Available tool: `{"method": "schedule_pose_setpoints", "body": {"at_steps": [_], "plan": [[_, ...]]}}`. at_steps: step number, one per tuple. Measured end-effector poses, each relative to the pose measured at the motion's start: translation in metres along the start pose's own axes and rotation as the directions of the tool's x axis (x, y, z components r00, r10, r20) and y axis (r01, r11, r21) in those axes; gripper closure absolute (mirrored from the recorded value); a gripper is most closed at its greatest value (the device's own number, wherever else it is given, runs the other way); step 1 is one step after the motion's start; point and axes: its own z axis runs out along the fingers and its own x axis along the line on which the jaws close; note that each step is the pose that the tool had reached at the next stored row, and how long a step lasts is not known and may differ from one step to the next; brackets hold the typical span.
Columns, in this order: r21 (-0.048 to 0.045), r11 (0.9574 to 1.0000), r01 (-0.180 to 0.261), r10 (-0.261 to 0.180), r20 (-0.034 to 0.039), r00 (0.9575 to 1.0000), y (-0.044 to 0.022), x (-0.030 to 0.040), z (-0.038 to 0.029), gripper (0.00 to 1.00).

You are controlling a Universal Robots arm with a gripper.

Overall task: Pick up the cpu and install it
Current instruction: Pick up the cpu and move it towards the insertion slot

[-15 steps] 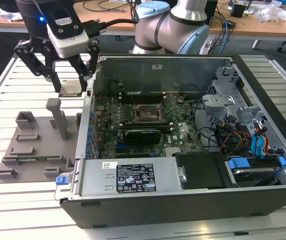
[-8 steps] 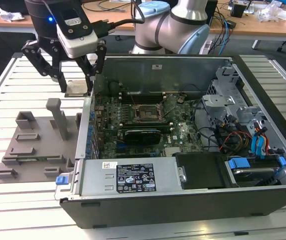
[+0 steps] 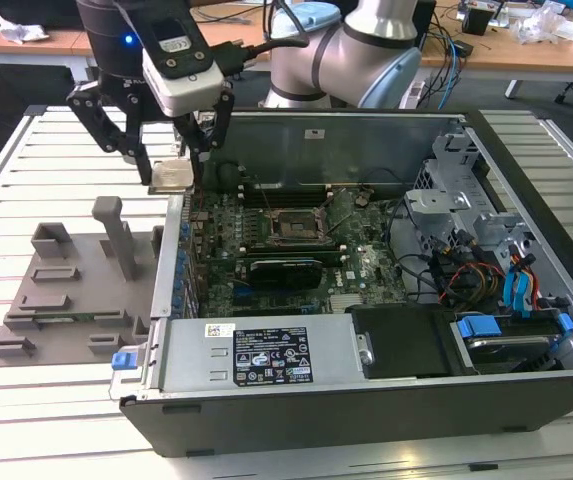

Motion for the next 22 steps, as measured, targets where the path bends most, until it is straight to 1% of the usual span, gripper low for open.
{"method": "schedule_pose_setpoints", "body": {"at_steps": [2,3,4,6,8,10,11,13,16,17,18,21,22], "plan": [[0.0008,1.0000,0.000,0.000,0.0000,1.0000,0.0002,-0.0068,0.0006,0.45],[0.0015,1.0000,0.000,0.000,-0.0001,1.0000,0.0008,-0.0127,0.0017,0.45],[0.0017,1.0000,0.000,0.000,-0.0003,1.0000,0.0014,-0.0159,0.0027,0.45],[0.0017,1.0000,0.000,0.000,-0.0014,1.0000,0.0043,-0.0278,0.0063,0.45],[0.0016,1.0000,0.000,0.000,-0.0025,1.0000,0.0065,-0.0378,0.0080,0.45],[0.0016,1.0000,0.000,0.000,-0.0031,1.0000,0.0086,-0.0450,0.0090,0.45],[0.0016,1.0000,0.000,0.000,-0.0040,1.0000,0.0111,-0.0529,0.0102,0.45],[0.0015,1.0000,0.000,0.000,-0.0052,1.0000,0.0151,-0.0640,0.0122,0.45],[0.0016,1.0000,0.000,0.000,-0.0071,1.0000,0.0200,-0.0776,0.0143,0.45],[0.0015,1.0000,0.000,0.000,-0.0074,1.0000,0.0211,-0.0810,0.0149,0.45],[0.0014,1.0000,0.000,0.000,-0.0080,1.0000,0.0230,-0.0873,0.0159,0.45],[0.0015,1.0000,0.000,0.000,-0.0091,1.0000,0.0265,-0.1009,0.0179,0.45],[0.0014,1.0000,0.000,0.000,-0.0097,1.0000,0.0284,-0.1093,0.0193,0.45]]}}
